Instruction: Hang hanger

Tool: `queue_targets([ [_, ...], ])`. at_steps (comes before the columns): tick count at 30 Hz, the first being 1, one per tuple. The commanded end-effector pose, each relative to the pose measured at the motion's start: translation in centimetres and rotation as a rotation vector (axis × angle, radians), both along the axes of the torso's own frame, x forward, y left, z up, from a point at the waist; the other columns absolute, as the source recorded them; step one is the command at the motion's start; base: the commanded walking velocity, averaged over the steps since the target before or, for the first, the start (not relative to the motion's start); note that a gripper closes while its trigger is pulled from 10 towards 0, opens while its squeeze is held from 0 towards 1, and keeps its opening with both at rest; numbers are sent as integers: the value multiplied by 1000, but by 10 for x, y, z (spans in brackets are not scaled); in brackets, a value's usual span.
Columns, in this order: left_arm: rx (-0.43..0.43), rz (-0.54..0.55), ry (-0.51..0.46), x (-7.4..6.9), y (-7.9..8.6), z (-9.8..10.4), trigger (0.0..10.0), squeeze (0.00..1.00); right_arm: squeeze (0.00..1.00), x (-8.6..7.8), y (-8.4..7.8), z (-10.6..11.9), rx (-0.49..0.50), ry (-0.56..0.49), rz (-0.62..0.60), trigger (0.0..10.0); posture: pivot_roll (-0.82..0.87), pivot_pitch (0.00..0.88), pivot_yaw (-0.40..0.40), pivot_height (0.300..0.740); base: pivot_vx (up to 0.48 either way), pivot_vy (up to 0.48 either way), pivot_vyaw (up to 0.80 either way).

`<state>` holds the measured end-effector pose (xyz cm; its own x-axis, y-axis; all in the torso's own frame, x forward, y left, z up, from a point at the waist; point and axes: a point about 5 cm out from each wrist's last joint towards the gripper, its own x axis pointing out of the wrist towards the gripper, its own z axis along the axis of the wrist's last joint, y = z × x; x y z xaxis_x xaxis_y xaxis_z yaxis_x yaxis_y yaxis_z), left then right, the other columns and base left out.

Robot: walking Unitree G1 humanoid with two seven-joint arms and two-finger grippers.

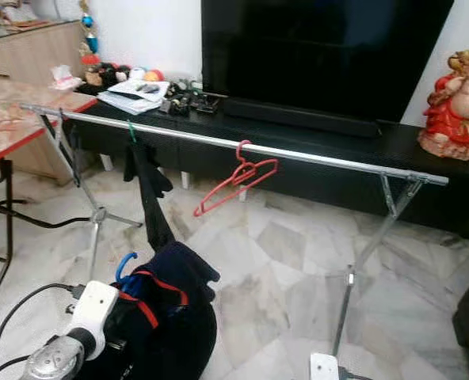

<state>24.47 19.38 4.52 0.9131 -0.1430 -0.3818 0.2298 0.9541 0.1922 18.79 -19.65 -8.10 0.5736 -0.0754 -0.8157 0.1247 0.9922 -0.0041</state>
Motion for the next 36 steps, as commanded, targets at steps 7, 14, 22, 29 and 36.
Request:
queue_targets([
  [7,-1,20,-38,7,-1,8,10000,0,0,7,0,4,3,-19,4,10000,175,11,-51,740,249,0,0],
  [14,-2,28,-41,8,-1,8,10000,0,0,8,0,4,3,-21,11,10000,177,17,-54,740,338,0,0],
  [22,-8,25,-39,8,-4,8,10000,0,0,9,1,5,6,-22,25,10000,180,18,-56,740,357,0,0],
  [29,-9,20,-35,7,-5,7,10000,0,0,11,2,6,11,-28,23,10000,176,19,-56,740,361,0,0],
  [36,-8,21,-32,7,-5,7,10000,0,0,12,3,6,20,-31,22,10000,179,23,-55,740,363,0,0],
])
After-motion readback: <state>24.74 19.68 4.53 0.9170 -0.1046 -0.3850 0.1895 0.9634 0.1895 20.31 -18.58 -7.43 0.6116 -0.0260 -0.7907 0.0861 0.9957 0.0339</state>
